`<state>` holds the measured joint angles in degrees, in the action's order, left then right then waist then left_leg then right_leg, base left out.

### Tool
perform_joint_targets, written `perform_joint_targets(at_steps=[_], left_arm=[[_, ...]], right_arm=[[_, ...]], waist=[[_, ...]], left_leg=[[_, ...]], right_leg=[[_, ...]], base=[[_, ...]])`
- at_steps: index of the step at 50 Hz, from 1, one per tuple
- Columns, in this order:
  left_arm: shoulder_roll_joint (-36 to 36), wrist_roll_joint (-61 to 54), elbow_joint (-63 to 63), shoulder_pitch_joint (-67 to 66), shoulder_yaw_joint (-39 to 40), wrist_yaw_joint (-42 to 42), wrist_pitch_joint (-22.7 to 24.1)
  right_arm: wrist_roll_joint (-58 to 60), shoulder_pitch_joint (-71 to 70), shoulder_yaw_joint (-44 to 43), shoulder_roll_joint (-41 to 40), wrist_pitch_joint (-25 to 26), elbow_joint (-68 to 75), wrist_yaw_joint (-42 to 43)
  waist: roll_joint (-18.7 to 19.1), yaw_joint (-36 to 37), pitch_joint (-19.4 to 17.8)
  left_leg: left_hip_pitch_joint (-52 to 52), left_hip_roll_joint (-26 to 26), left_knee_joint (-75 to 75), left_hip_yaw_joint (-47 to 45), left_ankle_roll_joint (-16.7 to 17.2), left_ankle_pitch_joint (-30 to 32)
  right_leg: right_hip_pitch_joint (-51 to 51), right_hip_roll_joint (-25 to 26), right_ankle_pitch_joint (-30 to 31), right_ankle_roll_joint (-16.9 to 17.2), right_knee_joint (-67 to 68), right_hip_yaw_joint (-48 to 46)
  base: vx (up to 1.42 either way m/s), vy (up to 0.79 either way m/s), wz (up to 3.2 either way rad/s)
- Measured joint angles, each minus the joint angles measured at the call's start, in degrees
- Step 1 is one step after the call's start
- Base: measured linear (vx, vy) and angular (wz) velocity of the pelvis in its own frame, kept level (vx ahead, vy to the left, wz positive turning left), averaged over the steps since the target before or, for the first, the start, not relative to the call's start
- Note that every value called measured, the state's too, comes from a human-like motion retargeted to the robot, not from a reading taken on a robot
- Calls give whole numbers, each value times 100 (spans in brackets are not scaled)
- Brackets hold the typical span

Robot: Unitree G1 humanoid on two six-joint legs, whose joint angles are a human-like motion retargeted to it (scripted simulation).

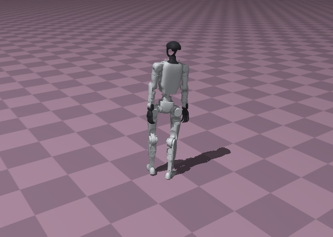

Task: Upper body actions

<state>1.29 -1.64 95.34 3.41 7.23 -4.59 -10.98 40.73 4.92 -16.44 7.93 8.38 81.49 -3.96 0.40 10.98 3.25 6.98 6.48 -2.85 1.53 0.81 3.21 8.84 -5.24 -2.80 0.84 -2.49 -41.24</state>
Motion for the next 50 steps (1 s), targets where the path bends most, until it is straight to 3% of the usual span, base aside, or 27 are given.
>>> perform_joint_targets(at_steps=[9,20,50], left_arm=[[13,59,111,105,-66,-41,29],[49,-3,206,48,-30,-72,-4],[-46,-144,-66,230,-344,75,74]], right_arm=[[184,-48,88,-56,18,-28,50],[201,-93,154,-70,-46,-44,14],[194,-222,34,17,185,207,-85]], waist=[[-113,291,-86],[-71,204,-45],[66,-1338,142]], left_leg=[[64,90,-4,269,56,78],[0,28,39,135,44,42],[-502,-619,186,-1812,22,-471]], right_leg=[[147,-22,-71,70,-37,-431],[78,6,-44,34,-15,-277],[-929,341,592,-309,125,1962]], base=[[-6,-3,39],[3,0,-13],[18,-14,-65]])
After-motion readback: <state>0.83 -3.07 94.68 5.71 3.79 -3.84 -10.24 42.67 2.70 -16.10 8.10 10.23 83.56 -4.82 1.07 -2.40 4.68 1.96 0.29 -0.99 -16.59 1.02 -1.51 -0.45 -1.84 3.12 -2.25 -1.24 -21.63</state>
